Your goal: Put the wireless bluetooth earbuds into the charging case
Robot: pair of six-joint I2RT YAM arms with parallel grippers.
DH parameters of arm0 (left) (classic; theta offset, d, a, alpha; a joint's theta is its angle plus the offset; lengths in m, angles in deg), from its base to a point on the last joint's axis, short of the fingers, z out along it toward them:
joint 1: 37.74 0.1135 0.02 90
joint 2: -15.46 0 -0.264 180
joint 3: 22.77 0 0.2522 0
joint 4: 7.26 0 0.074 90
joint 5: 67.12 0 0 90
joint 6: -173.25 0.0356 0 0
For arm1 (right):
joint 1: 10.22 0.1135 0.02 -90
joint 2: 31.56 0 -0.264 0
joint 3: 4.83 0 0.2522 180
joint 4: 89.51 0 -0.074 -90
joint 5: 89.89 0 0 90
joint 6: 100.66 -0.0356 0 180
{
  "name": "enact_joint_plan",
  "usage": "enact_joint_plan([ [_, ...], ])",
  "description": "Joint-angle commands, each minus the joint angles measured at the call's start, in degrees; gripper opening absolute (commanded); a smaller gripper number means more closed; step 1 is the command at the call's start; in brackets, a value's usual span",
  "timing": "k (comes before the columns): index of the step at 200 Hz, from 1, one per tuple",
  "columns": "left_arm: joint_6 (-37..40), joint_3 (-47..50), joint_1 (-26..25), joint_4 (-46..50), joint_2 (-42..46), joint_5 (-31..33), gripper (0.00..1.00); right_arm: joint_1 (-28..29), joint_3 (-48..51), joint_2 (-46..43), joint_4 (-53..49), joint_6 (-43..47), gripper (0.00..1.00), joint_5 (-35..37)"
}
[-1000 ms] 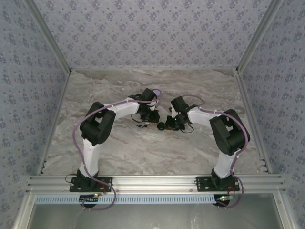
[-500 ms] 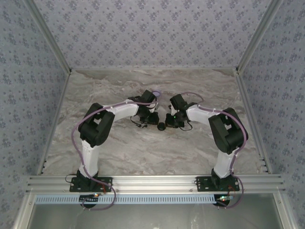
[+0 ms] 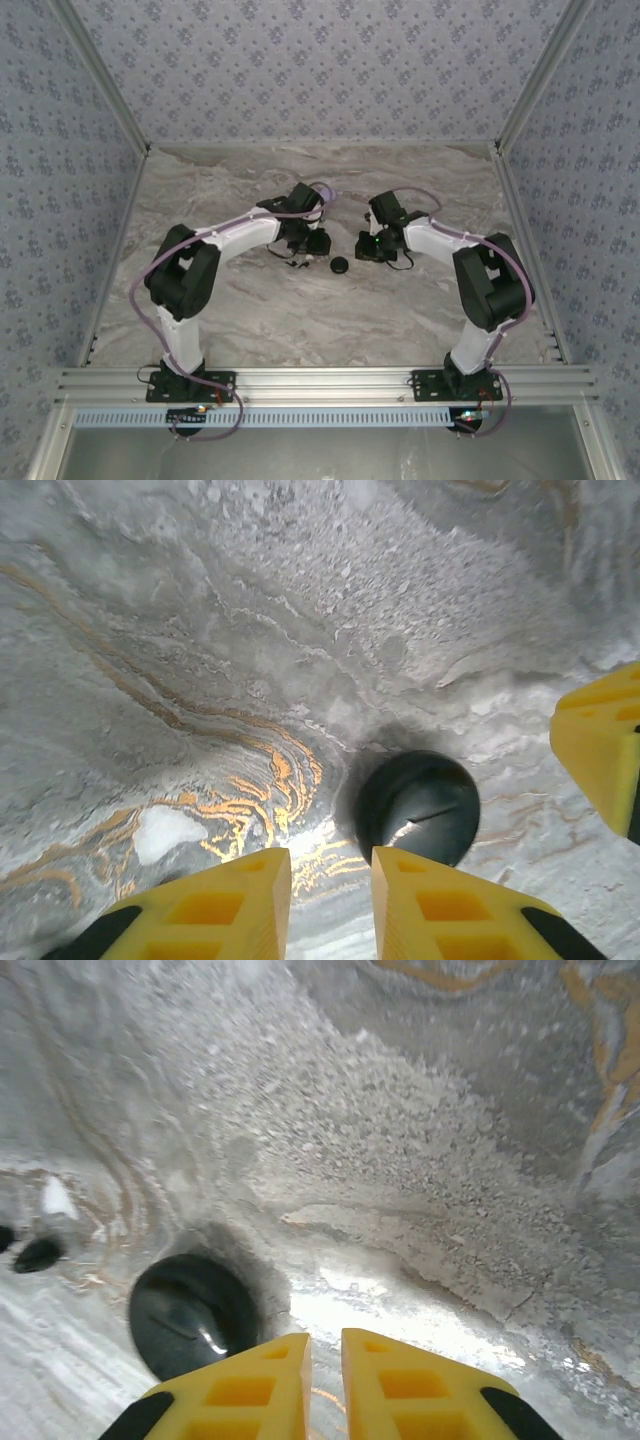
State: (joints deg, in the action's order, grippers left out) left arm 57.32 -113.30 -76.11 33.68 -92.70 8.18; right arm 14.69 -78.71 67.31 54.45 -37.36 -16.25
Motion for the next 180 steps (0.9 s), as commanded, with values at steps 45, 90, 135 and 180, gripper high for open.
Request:
enact_joint_plan([
  [45,-11.5,9.5,0.0,-12.1,4.6,-6.8,0.40,-0.7,3.2,-1.2,5.5,-1.8,0.30,-9.9],
  [90,-16.3,13.8,0.0,-19.1,3.6,-9.5,0.44,-0.7,4.2,0.2,7.6,-2.9,0.28,-12.3],
  [135,-17.4,13.9,0.1,-21.4,1.6,-10.9,0.44,-0.6,4.5,2.4,9.7,-4.2,0.25,-13.8],
  [180,-17.0,13.2,0.3,-20.6,0.3,-11.1,0.44,-0.6,4.2,3.6,9.8,-4.2,0.25,-13.7],
])
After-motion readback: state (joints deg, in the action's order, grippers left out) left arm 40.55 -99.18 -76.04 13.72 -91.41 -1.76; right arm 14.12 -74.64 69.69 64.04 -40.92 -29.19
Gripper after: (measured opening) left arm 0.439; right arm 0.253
